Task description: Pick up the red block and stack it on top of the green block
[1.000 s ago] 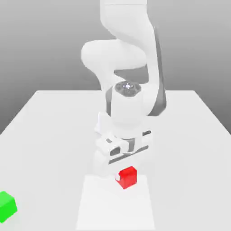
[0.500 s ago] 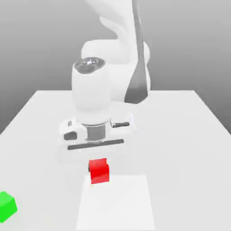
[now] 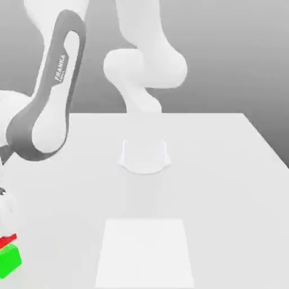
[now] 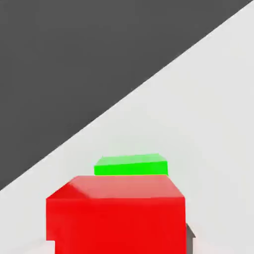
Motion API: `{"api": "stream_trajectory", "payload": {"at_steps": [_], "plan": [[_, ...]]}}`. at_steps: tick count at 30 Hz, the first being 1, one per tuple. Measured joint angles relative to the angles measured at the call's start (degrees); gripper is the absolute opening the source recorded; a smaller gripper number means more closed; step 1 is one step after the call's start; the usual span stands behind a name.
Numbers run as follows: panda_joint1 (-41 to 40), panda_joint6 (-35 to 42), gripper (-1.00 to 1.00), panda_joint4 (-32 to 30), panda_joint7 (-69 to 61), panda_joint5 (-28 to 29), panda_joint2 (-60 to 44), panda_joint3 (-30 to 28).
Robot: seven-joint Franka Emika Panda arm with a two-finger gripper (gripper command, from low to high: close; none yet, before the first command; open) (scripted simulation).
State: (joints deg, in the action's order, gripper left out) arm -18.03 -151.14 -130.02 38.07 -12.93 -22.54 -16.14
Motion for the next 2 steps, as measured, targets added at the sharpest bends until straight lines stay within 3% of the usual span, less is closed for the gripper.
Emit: {"api": "stream_trajectory", "payload": {"at_steps": [2], "plan": [[0.0, 0.0, 1.00, 0.0, 0.0, 0.0, 0.0, 0.0]]}}
